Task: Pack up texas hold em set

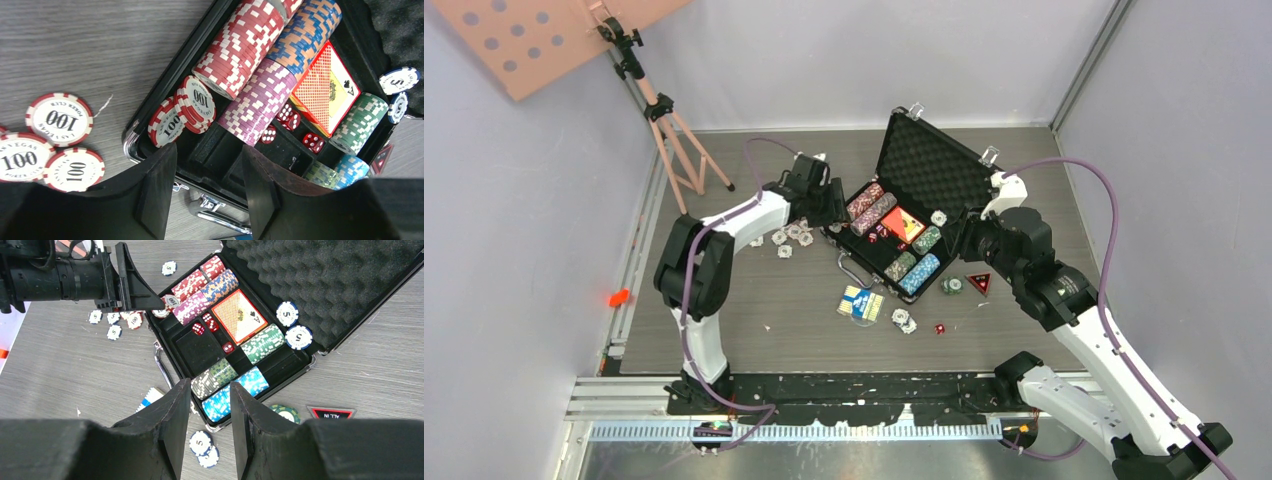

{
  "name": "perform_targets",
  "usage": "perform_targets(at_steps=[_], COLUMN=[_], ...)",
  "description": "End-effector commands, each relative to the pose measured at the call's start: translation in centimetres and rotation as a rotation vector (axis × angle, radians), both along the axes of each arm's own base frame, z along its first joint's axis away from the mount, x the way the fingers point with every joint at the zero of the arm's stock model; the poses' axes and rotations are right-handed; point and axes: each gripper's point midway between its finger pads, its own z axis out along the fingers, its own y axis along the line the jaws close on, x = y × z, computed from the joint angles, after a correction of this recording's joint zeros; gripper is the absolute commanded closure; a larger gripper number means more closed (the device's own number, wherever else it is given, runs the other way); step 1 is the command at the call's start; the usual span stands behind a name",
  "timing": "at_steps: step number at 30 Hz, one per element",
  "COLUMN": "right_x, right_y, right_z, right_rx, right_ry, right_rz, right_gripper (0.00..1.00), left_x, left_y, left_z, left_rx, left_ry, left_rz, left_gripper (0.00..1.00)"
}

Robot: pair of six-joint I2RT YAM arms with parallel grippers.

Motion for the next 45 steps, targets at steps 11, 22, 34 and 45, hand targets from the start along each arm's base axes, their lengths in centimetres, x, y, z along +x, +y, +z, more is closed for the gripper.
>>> perform_targets(at_steps=[11, 22, 34, 45], right_x=[-0.3, -0.4, -0.1, -0.1], right_y=[-0.3, -1.0, -1.0, -1.2], right_z=[1.8, 2.1, 1.8, 2.0], right_rx=[0.019, -0.012, -0.025, -0.034], right_ry=[-0.047, -0.062, -0.055, -0.061], right_rz=[-0.004, -0.024, -0.028, -0.031], right_gripper=[0.59, 0.59, 0.58, 0.58], left_x=[1.9, 3.2, 3.7, 4.5], left_y=[-2.6, -3.5, -4.3, -5.0], left_z=[0.2, 0.1, -0.6, -0.6], left_rx=[-0.119, -0.158, -0.194, -0.216], left_ry=[0.016, -0.005, -0.002, -0.017], left_rz=[0.025, 0.033, 0.027, 0.026], left_gripper=[0.51, 0.51, 0.51, 0.60])
